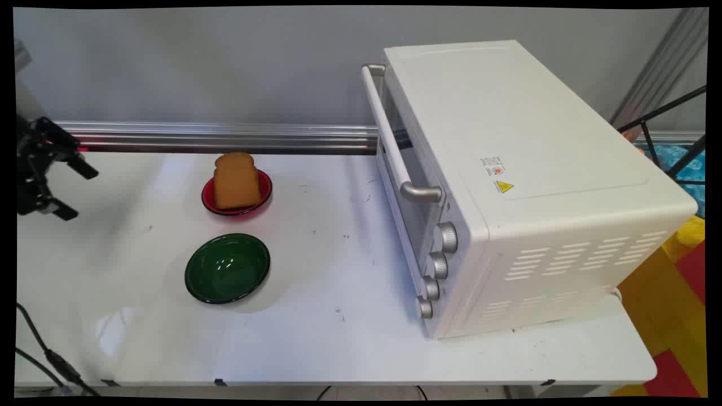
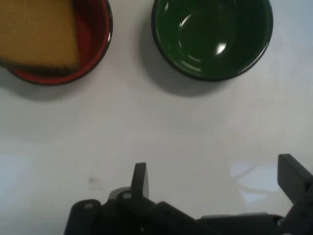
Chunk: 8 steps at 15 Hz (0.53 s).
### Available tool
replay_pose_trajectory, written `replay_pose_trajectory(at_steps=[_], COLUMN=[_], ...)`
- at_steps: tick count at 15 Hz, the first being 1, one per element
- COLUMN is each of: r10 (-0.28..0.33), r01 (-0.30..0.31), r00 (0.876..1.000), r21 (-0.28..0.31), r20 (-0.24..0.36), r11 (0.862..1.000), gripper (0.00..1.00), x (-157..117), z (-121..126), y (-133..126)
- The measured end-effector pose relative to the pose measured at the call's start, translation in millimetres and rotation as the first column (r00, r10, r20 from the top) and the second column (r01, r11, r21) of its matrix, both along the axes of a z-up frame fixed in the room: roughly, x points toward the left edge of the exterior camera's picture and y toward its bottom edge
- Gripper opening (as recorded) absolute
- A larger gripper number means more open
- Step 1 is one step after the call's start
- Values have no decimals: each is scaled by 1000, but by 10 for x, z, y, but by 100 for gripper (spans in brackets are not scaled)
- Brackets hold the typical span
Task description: Open the oven
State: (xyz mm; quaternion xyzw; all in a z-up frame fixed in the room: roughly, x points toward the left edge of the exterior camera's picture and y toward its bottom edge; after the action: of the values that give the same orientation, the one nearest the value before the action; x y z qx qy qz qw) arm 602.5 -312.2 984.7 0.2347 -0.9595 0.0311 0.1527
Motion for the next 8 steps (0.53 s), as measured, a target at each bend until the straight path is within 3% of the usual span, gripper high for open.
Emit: replay_pose_trajectory(at_steps=[8], r10=[-9], r01=[9], r00=[1000], r21=[-17], r20=[-1], r11=[1000], gripper=[100], x=[-461], z=[57], y=[-334])
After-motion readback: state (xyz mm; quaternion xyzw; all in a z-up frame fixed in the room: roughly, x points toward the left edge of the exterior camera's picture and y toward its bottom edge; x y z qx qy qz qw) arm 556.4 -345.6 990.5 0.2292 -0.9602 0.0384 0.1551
